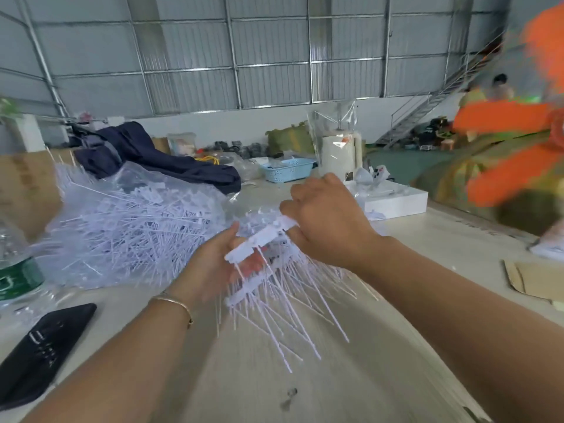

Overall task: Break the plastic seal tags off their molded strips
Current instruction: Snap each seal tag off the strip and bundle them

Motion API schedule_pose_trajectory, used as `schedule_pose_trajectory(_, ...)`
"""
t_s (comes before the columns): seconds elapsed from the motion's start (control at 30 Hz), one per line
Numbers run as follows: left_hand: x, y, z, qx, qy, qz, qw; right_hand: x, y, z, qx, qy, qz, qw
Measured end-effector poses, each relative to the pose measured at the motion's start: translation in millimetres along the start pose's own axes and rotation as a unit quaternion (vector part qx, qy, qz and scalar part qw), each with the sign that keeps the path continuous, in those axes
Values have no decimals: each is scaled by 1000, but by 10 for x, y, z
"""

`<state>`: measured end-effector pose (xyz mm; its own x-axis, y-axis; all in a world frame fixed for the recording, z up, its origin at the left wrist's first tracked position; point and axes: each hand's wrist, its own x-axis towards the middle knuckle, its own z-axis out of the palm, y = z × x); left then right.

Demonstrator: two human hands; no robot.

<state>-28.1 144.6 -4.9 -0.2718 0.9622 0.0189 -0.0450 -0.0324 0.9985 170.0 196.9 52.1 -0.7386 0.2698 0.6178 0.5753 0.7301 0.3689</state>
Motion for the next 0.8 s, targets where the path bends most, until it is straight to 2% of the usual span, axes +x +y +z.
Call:
schedule_pose_trajectory(0.07,-2,7,-97,-57,-49,-22,997,82,83,196,-4,-13,55,998)
schedule_pose_trajectory(0.13,33,-36,-148,-15,-37,-6,999,97,151,405,-2,-34,99,995)
schedule_pose_trajectory(0.2,56,-126,-122,33,-16,22,999,48,168,614,16,-52,106,993)
schedule_pose_trajectory(0.33,47,-266,-49,44,22,78,996,-85,127,908,146,-71,97,982)
schedule_pose_trajectory(0.47,-19,-383,25,85,34,141,986,-209,49,1006,327,6,156,932)
schedule_pose_trajectory(0.6,-93,-403,34,48,9,127,991,-264,-45,973,338,42,147,929)
schedule_pose_trajectory(0.67,-125,-380,46,2,-26,102,994,-267,-56,960,408,53,152,899)
schedule_pose_trajectory(0.8,-158,-360,73,-103,-101,55,988,-278,-34,848,617,27,172,767)
